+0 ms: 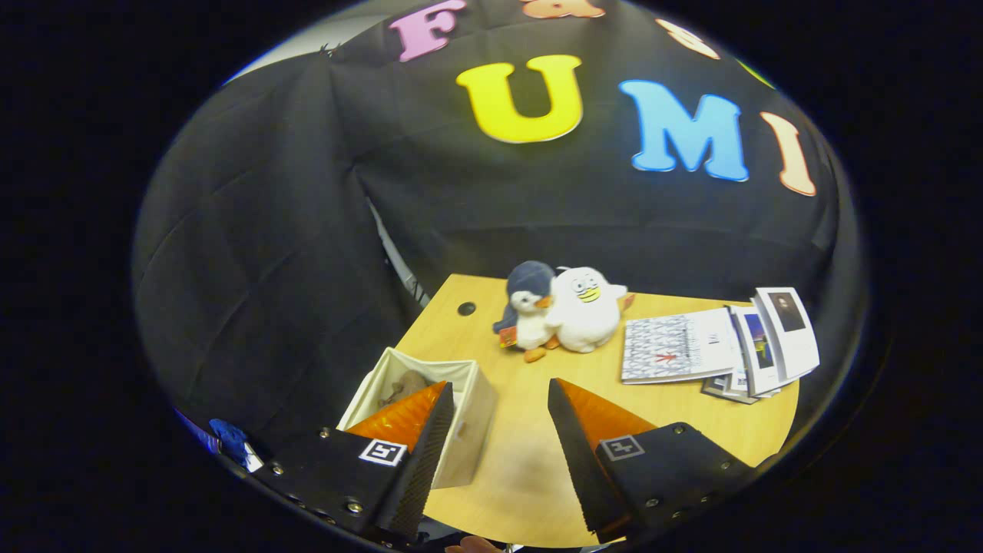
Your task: Open the storage box then place both shoes into the box .Put the left shoe in first, then the right shoe, with the right side of both shoes facing outward in a uniform manner.
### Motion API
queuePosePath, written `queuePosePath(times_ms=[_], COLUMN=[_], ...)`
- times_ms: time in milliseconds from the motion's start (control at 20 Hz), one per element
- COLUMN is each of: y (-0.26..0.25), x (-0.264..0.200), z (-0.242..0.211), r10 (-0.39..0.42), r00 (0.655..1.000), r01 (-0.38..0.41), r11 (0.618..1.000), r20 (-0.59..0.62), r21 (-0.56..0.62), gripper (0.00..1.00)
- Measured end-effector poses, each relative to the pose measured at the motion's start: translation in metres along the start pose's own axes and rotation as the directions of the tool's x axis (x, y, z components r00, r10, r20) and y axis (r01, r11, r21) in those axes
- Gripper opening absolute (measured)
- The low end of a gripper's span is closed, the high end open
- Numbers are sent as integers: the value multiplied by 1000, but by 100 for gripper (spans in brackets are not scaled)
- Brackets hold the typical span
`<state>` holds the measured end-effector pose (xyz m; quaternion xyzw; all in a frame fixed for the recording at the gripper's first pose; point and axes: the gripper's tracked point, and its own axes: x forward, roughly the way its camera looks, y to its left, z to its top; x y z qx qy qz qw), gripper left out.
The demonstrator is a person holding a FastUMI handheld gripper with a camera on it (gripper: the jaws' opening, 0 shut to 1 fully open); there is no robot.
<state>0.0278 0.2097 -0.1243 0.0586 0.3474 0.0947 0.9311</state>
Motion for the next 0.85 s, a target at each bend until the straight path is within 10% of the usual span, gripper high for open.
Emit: queuePosePath(times_ms=[400, 850], y=[-149, -182], x=[-98, -128], z=[43, 72], r10=[-259, -336], r00=[911, 773], r01=[263, 360], r11=[964, 931], r20=[321, 538], r21=[32, 63], gripper=[77, 91])
